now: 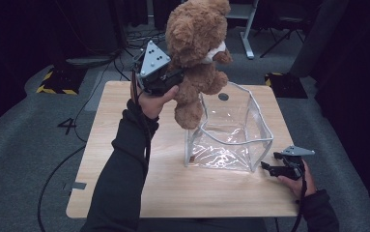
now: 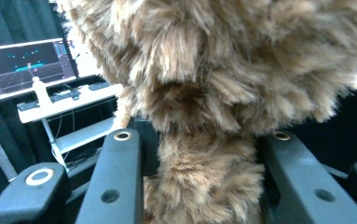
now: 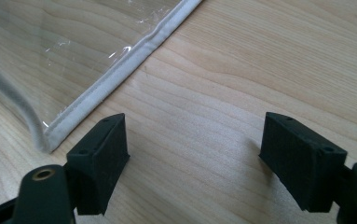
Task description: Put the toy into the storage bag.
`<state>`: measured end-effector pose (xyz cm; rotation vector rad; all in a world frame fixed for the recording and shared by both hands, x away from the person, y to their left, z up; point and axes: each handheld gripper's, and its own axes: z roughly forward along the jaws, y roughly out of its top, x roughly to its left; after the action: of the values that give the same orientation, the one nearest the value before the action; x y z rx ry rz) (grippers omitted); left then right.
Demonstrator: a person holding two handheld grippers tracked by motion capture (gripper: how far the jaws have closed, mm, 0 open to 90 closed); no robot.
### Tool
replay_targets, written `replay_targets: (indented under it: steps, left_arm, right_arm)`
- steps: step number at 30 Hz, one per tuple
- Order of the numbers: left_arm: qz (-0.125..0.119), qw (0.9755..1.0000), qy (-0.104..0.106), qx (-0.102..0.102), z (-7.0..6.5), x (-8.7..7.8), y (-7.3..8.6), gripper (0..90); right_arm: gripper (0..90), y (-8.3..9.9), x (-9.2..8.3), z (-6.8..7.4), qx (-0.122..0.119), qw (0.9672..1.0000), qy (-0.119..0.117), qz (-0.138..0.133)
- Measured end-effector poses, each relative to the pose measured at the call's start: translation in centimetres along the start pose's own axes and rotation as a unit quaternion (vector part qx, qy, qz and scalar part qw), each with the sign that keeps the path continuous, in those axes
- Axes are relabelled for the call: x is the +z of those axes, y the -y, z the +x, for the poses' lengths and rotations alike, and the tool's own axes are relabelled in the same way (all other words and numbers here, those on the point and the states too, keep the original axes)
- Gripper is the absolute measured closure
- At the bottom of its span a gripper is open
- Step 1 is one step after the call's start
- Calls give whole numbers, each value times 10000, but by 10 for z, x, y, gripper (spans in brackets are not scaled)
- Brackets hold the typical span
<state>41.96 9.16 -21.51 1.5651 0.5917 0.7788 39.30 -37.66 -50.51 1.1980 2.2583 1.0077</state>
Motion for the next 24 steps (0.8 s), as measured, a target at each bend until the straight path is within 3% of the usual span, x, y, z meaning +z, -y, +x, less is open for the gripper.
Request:
replay_targets:
  steps: [17, 24]
  left_arm:
    - [26, 9992, 395, -32, -28, 33, 1, 641]
    - [-5, 9987, 483, -157, -35, 45, 1, 641]
  right_arm:
    - [226, 0, 0, 0, -5, 10000, 2, -2]
    - [226, 0, 0, 0, -4, 10000, 3, -2]
